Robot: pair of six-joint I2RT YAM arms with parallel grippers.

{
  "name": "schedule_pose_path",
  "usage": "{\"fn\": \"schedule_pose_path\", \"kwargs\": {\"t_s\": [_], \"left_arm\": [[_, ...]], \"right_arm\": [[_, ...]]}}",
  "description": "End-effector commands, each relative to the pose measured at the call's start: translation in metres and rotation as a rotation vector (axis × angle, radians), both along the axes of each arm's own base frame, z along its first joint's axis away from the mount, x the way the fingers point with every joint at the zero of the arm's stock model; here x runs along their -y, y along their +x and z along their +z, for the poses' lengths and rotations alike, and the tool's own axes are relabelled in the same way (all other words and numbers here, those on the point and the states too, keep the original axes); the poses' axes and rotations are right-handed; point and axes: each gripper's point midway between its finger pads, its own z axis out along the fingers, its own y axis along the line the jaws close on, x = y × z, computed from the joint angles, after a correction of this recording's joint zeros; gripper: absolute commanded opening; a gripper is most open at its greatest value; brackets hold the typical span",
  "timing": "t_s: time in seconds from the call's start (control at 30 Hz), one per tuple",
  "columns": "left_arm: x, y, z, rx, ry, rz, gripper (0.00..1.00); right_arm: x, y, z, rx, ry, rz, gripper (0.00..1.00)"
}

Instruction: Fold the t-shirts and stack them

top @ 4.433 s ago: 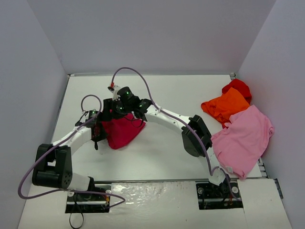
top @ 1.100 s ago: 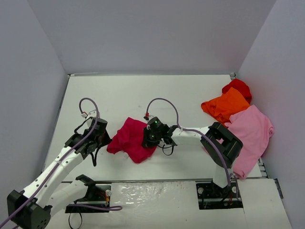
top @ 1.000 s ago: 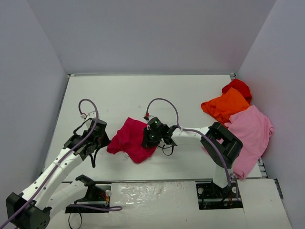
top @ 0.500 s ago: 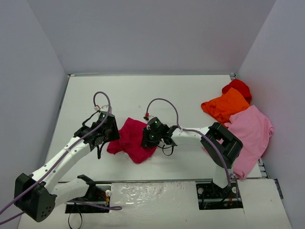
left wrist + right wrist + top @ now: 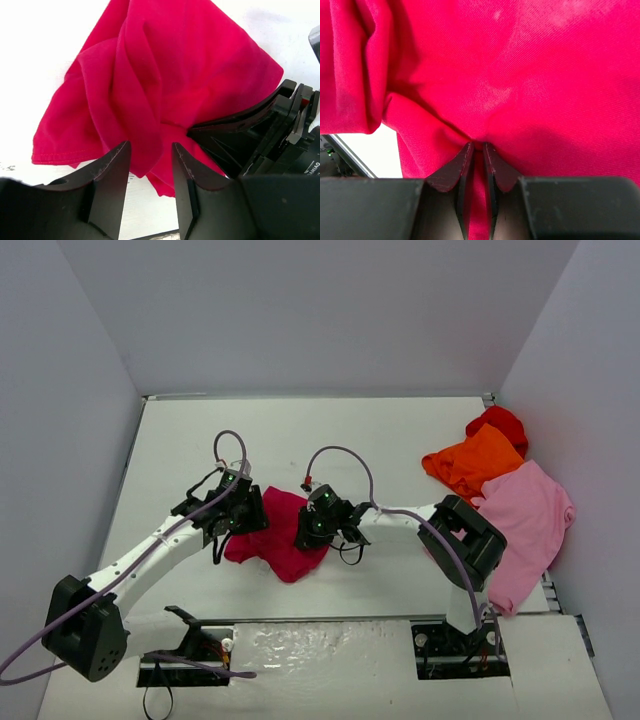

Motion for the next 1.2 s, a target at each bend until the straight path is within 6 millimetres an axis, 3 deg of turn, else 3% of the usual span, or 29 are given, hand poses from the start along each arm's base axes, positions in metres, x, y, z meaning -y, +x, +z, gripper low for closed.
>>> {"fn": "schedule_pose_path", "kwargs": {"t_s": [0.0, 0.1, 0.23, 0.37, 0.53, 0.7, 0.83, 1.07, 1.17], "left_arm": [[0.02, 0.014, 0.02, 0.065, -0.092, -0.022, 0.31], [0.021, 0.012, 0.013, 0.038, -0.087, -0.028, 0.23], [0.021, 0.012, 0.011, 0.032, -0.082, -0.029, 0.21], [0.021, 0.012, 0.003, -0.011, -0.05, -0.039, 0.34], [0.02, 0.011, -0.009, -0.053, -0.012, -0.052, 0.38], [0.018, 0.016, -0.012, -0.056, 0.019, -0.052, 0.22], [0.017, 0.016, -0.008, -0.045, 0.018, -0.05, 0.01], [0.0, 0.011, 0.008, -0.011, 0.06, -0.013, 0.0], [-0.017, 0.008, 0.013, -0.002, 0.126, 0.024, 0.0]], "right_arm": [[0.037, -0.025, -0.048, -0.099, -0.193, -0.007, 0.12], [0.037, -0.025, -0.048, -0.099, -0.193, -0.009, 0.12], [0.038, -0.026, -0.049, -0.102, -0.195, -0.012, 0.13], [0.039, -0.028, -0.051, -0.108, -0.199, -0.014, 0.15], [0.04, -0.029, -0.049, -0.103, -0.195, -0.019, 0.15], [0.04, -0.029, -0.049, -0.102, -0.197, -0.02, 0.15], [0.041, -0.03, -0.05, -0.102, -0.201, -0.018, 0.14], [0.041, -0.031, -0.055, -0.111, -0.21, -0.009, 0.08], [0.042, -0.033, -0.055, -0.116, -0.211, -0.005, 0.07]]}}
